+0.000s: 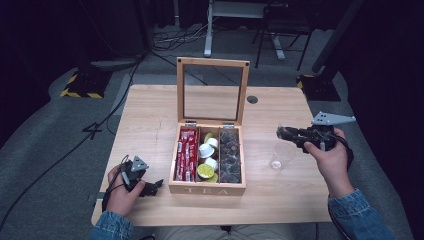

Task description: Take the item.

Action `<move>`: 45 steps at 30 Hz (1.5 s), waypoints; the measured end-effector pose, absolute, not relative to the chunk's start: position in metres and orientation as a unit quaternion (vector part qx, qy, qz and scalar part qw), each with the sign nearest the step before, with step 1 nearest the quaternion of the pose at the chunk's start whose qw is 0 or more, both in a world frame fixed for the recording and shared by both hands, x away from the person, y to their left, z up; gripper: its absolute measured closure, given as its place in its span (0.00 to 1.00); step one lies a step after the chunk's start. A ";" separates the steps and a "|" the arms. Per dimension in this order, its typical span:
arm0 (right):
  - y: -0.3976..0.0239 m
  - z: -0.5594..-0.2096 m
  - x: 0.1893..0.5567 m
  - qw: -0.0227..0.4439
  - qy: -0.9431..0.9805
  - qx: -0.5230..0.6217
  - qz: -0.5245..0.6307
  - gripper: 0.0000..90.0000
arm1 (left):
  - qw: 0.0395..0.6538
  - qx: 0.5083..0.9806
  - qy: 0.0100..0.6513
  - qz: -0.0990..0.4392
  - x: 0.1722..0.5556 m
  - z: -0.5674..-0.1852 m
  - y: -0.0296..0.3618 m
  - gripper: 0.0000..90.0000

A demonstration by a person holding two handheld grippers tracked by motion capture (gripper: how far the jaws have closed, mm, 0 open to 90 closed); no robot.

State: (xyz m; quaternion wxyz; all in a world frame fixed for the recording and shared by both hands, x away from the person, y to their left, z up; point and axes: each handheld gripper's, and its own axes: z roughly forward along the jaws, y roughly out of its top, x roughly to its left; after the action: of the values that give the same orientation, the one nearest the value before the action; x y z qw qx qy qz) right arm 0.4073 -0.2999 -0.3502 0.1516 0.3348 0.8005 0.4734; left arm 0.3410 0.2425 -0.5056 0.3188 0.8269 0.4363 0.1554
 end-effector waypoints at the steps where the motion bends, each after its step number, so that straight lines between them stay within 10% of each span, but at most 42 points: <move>1: -0.302 -0.352 0.407 0.151 0.800 0.339 0.471 0.80 | 0.319 0.827 0.437 0.156 0.341 -0.506 0.242 0.00; 34: -0.314 -0.394 0.405 0.107 0.843 0.373 0.373 0.79 | 0.319 0.827 0.436 0.155 0.341 -0.506 0.242 0.00; 45: -0.313 -0.386 0.403 0.122 0.827 0.373 0.403 0.45 | 0.319 0.827 0.436 0.155 0.341 -0.506 0.242 0.00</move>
State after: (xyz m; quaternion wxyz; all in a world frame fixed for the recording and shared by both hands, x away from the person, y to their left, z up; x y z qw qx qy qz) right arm 0.4026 -0.3134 -0.3860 0.1217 0.3735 0.8266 0.4030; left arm 0.3410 0.2424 -0.5056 0.3188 0.8270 0.4362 0.1554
